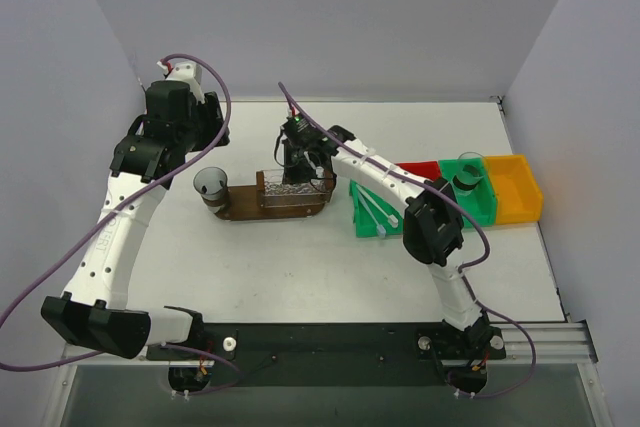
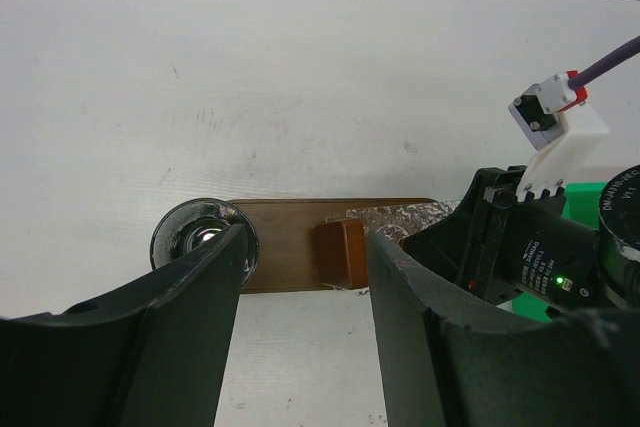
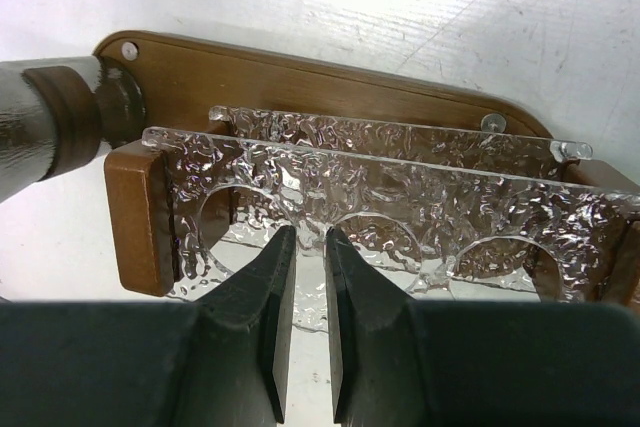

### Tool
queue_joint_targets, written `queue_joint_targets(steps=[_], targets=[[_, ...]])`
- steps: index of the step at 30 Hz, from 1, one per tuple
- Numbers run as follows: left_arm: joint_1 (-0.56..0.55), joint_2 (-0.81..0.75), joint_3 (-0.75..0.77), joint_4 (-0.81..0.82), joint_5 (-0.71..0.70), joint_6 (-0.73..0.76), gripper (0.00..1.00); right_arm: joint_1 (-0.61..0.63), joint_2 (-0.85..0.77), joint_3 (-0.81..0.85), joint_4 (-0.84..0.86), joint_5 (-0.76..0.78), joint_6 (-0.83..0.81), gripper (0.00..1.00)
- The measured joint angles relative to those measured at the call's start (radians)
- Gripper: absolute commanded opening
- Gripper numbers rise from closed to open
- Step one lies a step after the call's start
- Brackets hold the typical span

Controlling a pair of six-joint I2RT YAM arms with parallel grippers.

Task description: Prepare toiletry sets of a toothbrush and toothpaste on the tray

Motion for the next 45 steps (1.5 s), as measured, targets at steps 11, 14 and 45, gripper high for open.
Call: queue_joint_targets(steps=[11,14,45], targets=[[-0.002,-0.002,0.0,0.0,-0.006,0.008,0.62,0.006,0.035,0.02,-0.028,0.001,0.007,0.0],[-0.002,-0.002,0.0,0.0,-0.008,0.008,0.62,0.006,0.039,0.032,-0.039,0.0,0.008,0.0],[-0.002,-0.017,-0.002,0.0,-0.023,0.013,0.62,0.015,0.072,0.092,-0.046,-0.01,0.008,0.31]])
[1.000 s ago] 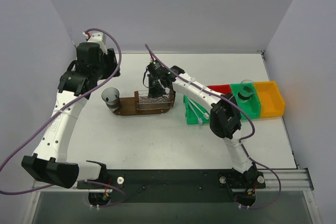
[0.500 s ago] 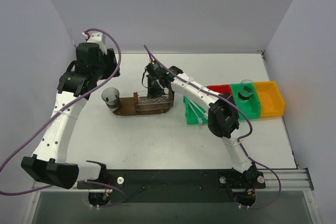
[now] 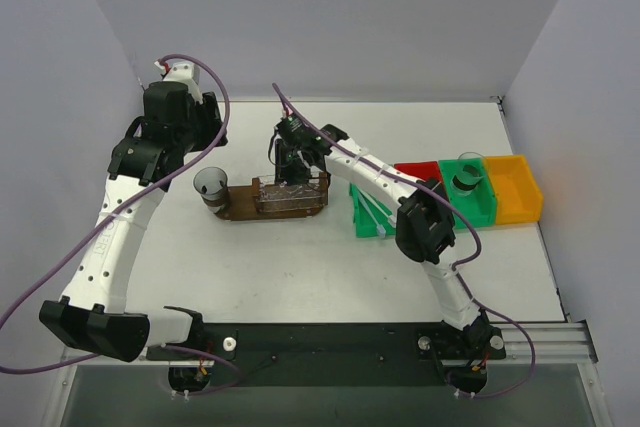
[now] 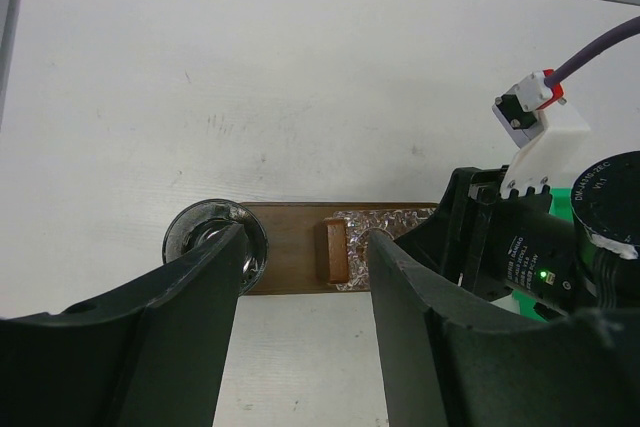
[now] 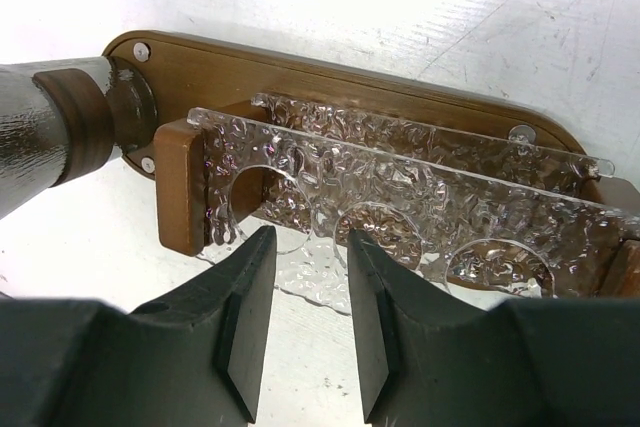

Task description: Prepare toiletry sets of a toothbrush and toothpaste on the tray

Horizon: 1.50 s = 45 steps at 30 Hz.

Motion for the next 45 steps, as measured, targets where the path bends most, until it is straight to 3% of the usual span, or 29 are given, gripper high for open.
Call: queue_joint_targets(steps=[12,18,22,27,45], targets=[[0.0,0.0,0.0,0.0,-0.003,0.004,0.62,-0.005,-0.094,-0.029,-0.001,0.054,-0.087,0.4],[-0.002,0.0,0.0,0.0,-0.004,0.004,0.62,-0.074,-0.331,-0.213,0.013,0.062,-0.095,0.45],[-0.003,0.0,0.0,0.0,-0.004,0.003,0.62,-0.157,-0.401,-0.315,0.014,0.048,-0.095,0.46],[-0.003,0.0,0.0,0.0,-0.003,0.003,0.62,-0.199,-0.391,-0.396,-0.008,0.017,-0.104,0.46],[-0.017,0.0,0.0,-0.002,0.001,0.003,0.62,-0.187,-0.23,-0.334,-0.007,-0.113,-0.117,0.37]])
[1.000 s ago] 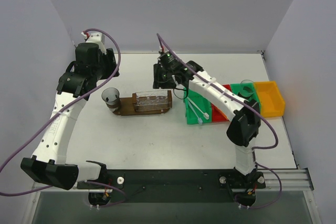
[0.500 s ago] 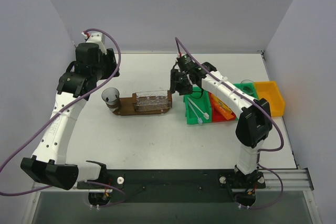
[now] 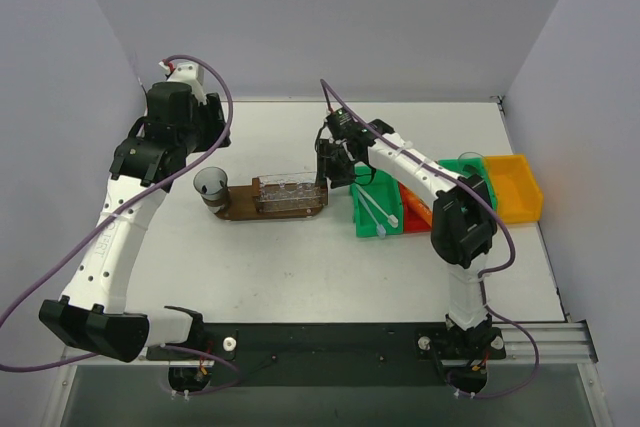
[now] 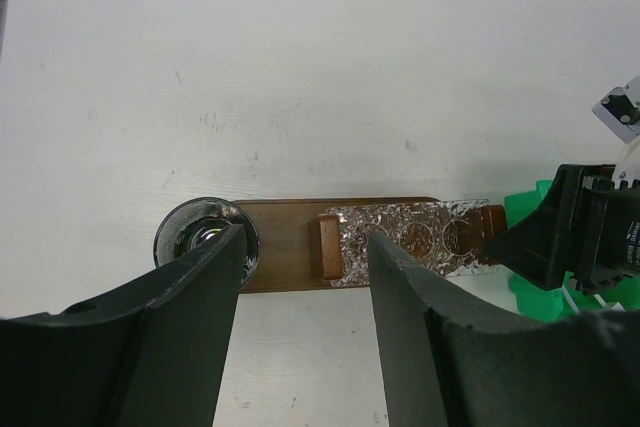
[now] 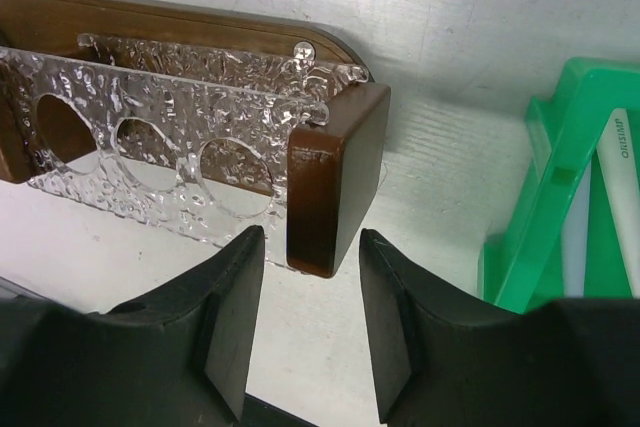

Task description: Prepare toiletry sets of a toothbrush and toothpaste on the tray

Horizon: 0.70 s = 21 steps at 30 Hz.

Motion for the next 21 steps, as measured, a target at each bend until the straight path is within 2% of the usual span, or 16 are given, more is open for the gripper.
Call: queue_joint_targets(steps=[9,21], targets=[[-0.002,0.0,0.0,-0.002,0.0,0.0,0.62,0.0,0.016,0.031,0.002,-0.005,0.0,0.3],[-0.002,0.0,0.0,-0.002,-0.001,0.0,0.62,0.0,0.019,0.031,0.001,0.002,0.001,0.27]])
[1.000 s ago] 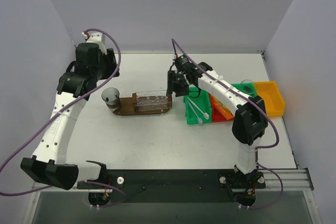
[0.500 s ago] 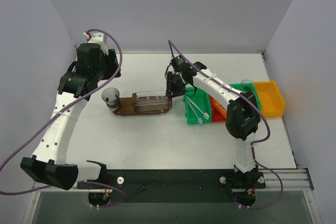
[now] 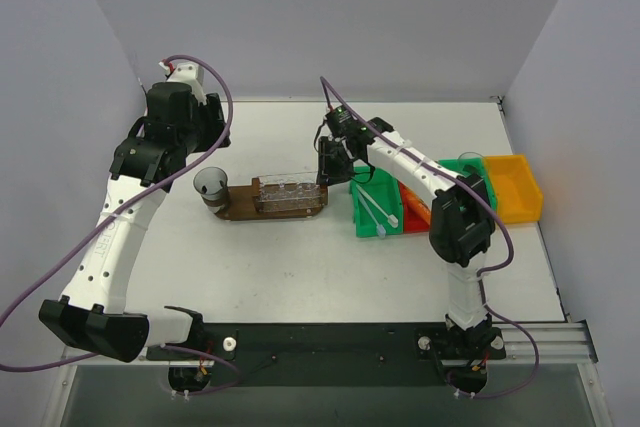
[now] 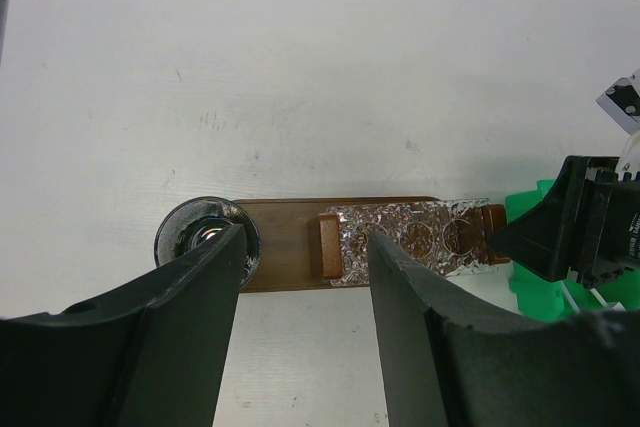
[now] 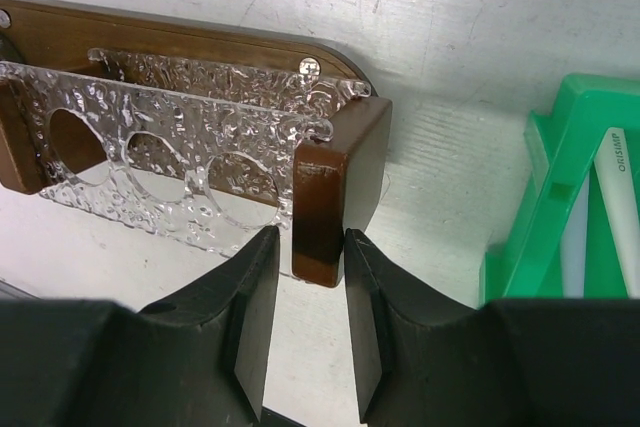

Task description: Prepare toiletry sets of a toothbrush and toothpaste on the tray

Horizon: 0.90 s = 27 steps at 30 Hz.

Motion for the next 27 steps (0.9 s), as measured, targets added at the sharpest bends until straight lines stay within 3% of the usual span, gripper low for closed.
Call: queue_joint_targets(steps=[8,27], targets=[[0.0,0.0,0.0,0.0,0.0,0.0,0.62,0.002,0.031,0.014,0.002,0.003,0.0,0.18],[0.0,0.0,0.0,0.0,0.001,0.0,0.62,0.054,0.031,0.021,-0.021,0.036,0.066,0.08]])
